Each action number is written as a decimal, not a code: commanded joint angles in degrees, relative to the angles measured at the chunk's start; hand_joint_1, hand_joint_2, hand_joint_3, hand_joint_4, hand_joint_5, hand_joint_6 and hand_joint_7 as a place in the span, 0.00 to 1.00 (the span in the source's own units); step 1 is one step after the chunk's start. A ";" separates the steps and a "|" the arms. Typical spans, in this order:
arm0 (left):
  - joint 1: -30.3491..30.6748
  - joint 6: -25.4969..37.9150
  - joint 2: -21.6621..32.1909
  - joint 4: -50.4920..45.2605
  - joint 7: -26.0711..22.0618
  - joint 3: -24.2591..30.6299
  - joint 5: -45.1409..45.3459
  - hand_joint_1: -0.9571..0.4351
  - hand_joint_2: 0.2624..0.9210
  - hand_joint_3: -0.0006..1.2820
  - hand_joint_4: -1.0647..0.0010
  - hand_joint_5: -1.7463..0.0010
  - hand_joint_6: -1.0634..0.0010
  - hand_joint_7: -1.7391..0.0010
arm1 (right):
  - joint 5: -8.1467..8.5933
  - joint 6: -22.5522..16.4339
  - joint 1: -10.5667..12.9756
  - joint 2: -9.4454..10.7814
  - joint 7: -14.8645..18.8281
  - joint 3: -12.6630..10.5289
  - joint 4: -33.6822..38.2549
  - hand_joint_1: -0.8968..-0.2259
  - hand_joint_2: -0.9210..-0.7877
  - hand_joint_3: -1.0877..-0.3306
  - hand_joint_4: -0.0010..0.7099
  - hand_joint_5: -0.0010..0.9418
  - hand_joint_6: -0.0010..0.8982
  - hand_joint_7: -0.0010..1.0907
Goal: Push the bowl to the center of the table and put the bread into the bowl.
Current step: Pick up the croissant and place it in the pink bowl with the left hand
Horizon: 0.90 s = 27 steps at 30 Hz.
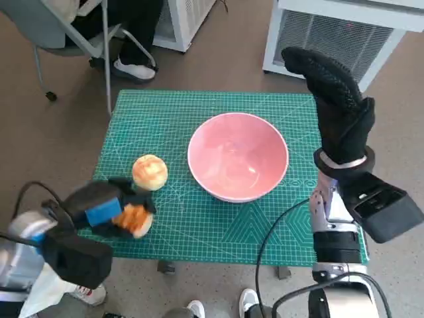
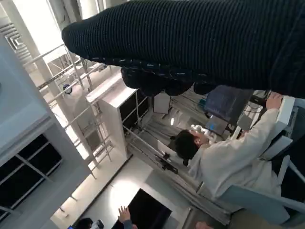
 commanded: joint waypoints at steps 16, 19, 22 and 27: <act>-29.25 -4.25 -15.19 2.94 9.63 -2.34 -3.55 0.69 1.00 0.11 0.46 0.29 0.46 0.27 | 0.50 1.50 1.70 -0.55 0.03 0.14 -1.70 0.53 0.00 0.31 0.28 0.10 0.00 0.54; -33.28 -7.00 -17.61 7.59 10.72 -4.64 -2.00 0.69 1.00 0.10 0.44 0.29 0.45 0.29 | 0.52 1.79 1.97 -0.52 -0.04 0.18 -2.41 0.53 0.00 0.31 0.28 0.10 0.00 0.54; -38.09 -8.17 -20.43 13.19 10.49 -7.83 -0.19 0.69 1.00 0.08 0.42 0.30 0.42 0.31 | 0.67 2.07 2.46 -0.50 -0.04 0.20 -3.41 0.53 0.00 0.31 0.27 0.11 0.00 0.53; -42.55 -7.69 -23.93 20.97 10.73 -12.07 3.76 0.69 1.00 0.07 0.42 0.33 0.38 0.30 | 0.60 2.43 2.93 -0.41 -0.23 0.21 -4.52 0.53 0.00 0.31 0.12 0.31 0.00 0.53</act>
